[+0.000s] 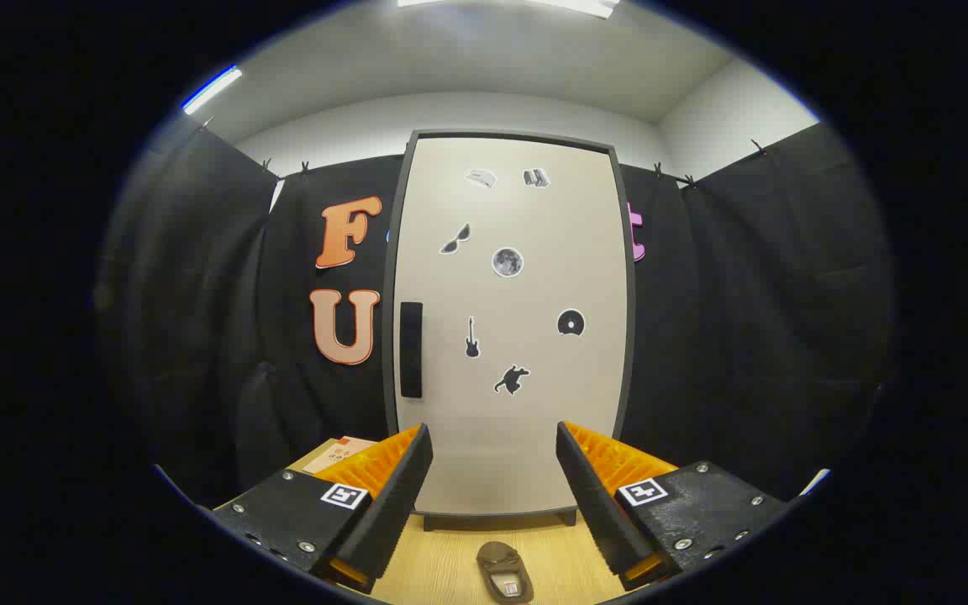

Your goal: Open the shoe cabinet door, grab the shoes and put them into the shoe cabinet, then close the shoe cabinet door.

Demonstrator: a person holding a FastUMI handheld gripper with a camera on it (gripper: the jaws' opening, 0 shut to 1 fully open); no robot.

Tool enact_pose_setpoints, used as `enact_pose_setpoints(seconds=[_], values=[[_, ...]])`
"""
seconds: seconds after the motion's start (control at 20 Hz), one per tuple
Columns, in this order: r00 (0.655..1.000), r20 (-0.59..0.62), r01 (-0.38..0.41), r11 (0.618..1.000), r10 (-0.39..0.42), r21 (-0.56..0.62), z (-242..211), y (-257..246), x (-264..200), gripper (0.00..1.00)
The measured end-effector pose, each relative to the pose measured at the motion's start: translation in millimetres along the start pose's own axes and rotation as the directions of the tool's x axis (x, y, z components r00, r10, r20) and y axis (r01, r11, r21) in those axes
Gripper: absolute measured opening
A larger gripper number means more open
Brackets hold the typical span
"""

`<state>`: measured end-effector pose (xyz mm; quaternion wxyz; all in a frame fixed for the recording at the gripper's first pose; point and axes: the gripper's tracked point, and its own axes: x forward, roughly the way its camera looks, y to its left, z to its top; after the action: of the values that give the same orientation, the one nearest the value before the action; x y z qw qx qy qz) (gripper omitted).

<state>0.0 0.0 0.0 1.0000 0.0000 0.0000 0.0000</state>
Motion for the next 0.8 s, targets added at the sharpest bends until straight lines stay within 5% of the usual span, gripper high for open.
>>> enact_pose_setpoints(seconds=[0.8], values=[[1.0,-0.002,0.001,1.0,-0.001,0.004,2.4,-0.9,0.1,0.93]])
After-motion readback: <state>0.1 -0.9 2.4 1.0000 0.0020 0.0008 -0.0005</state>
